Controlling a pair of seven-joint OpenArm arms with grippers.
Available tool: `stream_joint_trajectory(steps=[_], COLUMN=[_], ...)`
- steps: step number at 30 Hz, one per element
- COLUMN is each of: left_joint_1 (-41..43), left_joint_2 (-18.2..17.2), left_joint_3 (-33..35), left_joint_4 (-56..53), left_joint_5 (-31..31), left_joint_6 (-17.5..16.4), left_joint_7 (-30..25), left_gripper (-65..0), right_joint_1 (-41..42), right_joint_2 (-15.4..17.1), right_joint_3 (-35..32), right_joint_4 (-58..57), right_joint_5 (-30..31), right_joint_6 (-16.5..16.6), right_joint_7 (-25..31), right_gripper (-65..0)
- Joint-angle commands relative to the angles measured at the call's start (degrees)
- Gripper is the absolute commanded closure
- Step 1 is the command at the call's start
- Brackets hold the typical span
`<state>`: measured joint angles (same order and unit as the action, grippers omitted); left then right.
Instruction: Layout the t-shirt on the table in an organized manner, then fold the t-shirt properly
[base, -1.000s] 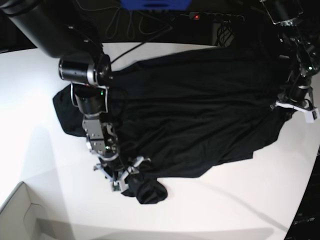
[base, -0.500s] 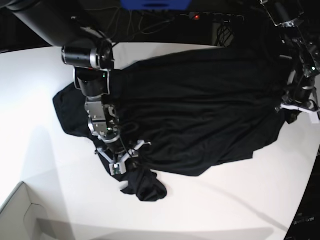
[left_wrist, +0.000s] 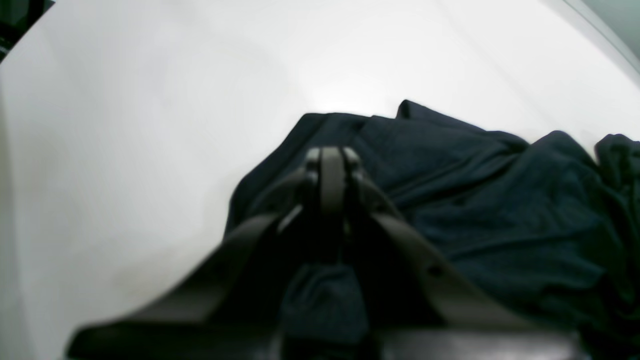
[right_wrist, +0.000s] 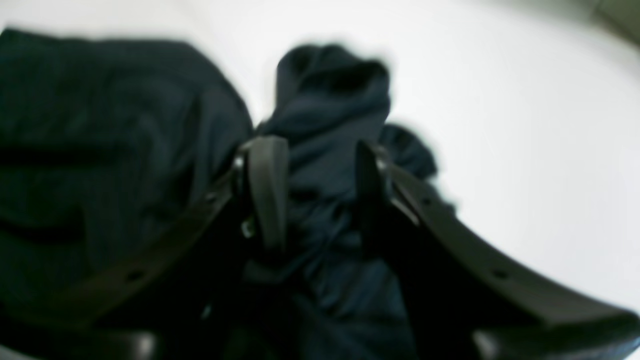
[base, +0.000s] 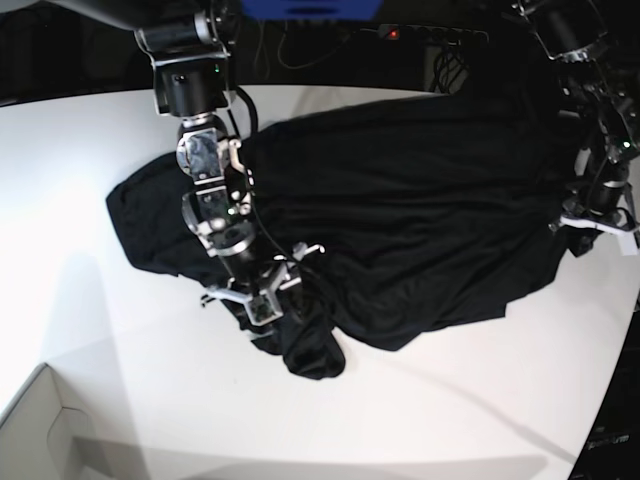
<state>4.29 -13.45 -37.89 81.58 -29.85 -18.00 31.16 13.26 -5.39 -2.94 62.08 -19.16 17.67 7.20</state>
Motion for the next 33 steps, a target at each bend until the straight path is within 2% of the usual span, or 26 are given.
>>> stream_joint_trajectory(steps=[1,3,6,10,17,24,26,29,30,33], left_joint_1=[-0.7,-1.2,-1.2,-1.1,-1.1,-1.1,-1.1,-1.1,-1.1,-1.3], left_joint_2=[-0.9,-0.9,-0.9,-0.9,-0.9,-0.9,-0.9,-0.8,-0.8,-0.7], left_joint_3=[-0.2,-0.2,-0.2,-0.2,-0.2,-0.3,-0.3,-0.3,-0.3,-0.3], left_joint_4=[0.9,0.9,0.9,0.9,0.9,1.0,1.2,1.7,1.7,2.2], left_joint_5=[-0.9,-0.6,-0.9,-1.1,-1.1,-1.1,-1.1,-1.2,-1.2,-2.1], left_joint_6=[-0.2,-0.2,-0.2,-0.2,-0.2,-0.2,-0.2,-0.2,-0.2,-0.2], left_joint_7=[-1.4,-1.4,-1.4,-1.4,-1.4,-1.4,-1.4,-1.4,-1.4,-1.4], left_gripper=[0.0,0.0,0.0,0.0,0.0,0.0,0.0,0.0,0.0,0.0], right_joint_1=[0.9,1.6,4.9,11.2,19.2,22.2,22.1,22.3,22.0,20.6], right_joint_2=[-0.3,-0.3,-0.3,-1.2,-2.4,-2.3,-2.1,-1.3,-1.2,-1.1], right_joint_3=[0.1,0.1,0.1,0.1,0.1,0.1,0.0,0.1,0.1,0.1], right_joint_4=[1.7,2.2,1.4,-4.7,-18.6,-27.9,-27.8,-27.0,-25.1,-17.3], right_joint_5=[0.7,0.7,0.9,1.0,1.0,0.9,0.9,0.9,0.9,0.9], right_joint_6=[-0.2,-0.2,-0.2,-0.2,-0.2,-0.2,-0.2,-0.2,-0.2,-0.2], right_joint_7=[1.5,-0.1,-6.6,-12.3,-12.3,-12.1,-12.1,-12.0,-12.0,-12.0], right_gripper=[-21.0,-21.0,-21.1,-21.1,-27.9,-27.7,-23.1,-4.3,0.0,-0.1])
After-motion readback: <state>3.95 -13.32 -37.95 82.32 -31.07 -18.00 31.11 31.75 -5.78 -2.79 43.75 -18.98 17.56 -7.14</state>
